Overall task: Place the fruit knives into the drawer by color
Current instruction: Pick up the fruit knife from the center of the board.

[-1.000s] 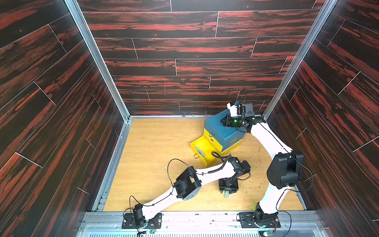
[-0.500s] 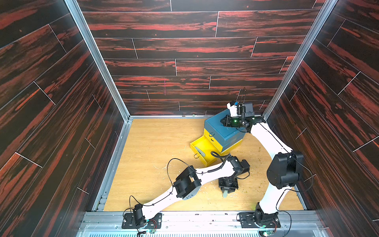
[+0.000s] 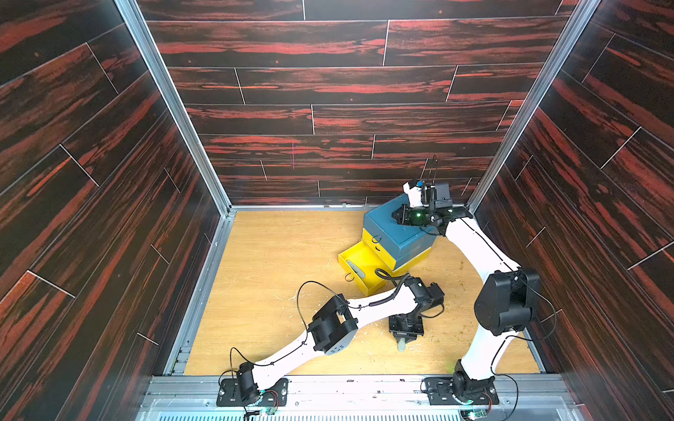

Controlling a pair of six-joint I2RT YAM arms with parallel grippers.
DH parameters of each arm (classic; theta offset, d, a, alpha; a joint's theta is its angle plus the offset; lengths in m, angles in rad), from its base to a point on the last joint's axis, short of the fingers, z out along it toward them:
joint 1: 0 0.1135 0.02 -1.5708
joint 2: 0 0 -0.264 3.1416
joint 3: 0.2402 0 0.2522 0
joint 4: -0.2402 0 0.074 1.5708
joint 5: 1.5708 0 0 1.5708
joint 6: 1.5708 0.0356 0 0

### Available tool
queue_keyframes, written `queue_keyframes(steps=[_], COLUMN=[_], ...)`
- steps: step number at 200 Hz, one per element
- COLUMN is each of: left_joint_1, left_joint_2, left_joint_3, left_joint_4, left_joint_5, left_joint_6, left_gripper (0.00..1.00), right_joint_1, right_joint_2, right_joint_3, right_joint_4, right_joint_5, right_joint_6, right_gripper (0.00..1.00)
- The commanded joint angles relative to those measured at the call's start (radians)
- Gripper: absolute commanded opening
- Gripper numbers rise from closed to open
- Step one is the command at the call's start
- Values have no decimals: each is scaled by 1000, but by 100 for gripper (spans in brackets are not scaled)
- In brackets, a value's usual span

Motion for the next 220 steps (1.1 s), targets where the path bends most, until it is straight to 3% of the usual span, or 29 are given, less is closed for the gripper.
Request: queue_keyframes(steps=[1,79,142,220], left_joint_1=[8,14,20,157], left_joint_2=[-59,-206,-272,-442], left_joint_3=[-64,-166,-122,-289], left_joint_4=[0,57,31,98], left_joint_5=[-47,-134,-200,-270], left_joint_6=[4,-4,7,27], left_gripper=[10,10,10,9], right_joint_1=[2,3,1,3], right_joint_2=[123,126,126,137], right_joint_3=[-98,-88,-84,-73], right_joint_4=[-328,-340,-350,-368], right_joint_5=[81,104,113,130], right_joint_6=[-1,-4,0,-6], right_gripper=[0,0,0,0])
